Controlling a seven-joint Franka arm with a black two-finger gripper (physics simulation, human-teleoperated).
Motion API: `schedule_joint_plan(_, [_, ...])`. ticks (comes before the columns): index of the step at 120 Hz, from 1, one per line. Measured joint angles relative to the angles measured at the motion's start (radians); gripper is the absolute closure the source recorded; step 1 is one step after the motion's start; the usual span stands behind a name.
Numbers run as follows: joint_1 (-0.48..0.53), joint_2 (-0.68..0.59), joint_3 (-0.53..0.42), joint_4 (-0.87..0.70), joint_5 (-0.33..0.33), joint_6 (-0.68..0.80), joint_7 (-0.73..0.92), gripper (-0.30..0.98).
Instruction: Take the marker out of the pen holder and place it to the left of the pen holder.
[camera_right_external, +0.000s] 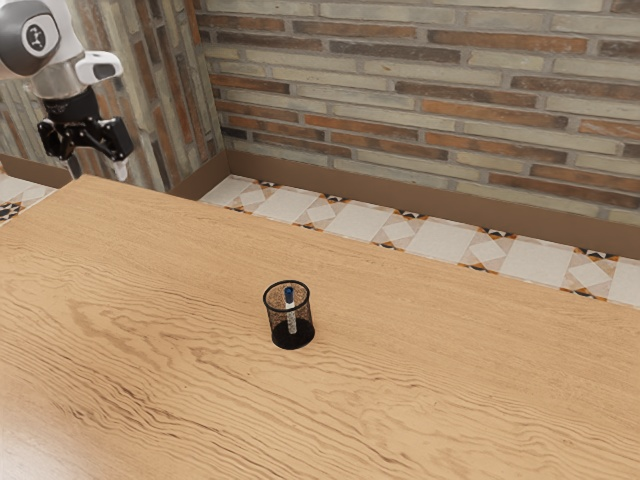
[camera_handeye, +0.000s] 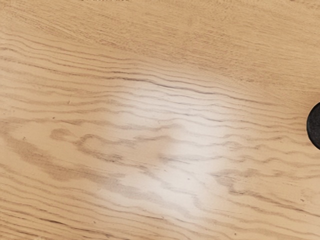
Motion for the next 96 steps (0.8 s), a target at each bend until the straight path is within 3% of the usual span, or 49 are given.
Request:
schedule_joint_plan(28, [0.053, 0.031, 0.001, 0.003, -0.002, -0.018, 0.004, 0.02])
schedule_joint_plan(49, [-0.169, 0.166, 0.021, -0.045, -0.01, 0.023, -0.024, 0.03])
schedule_joint_plan(96, [-0.347, 0.279, 0.016, -0.049, -0.111, 0.209, -0.175, 0.02])
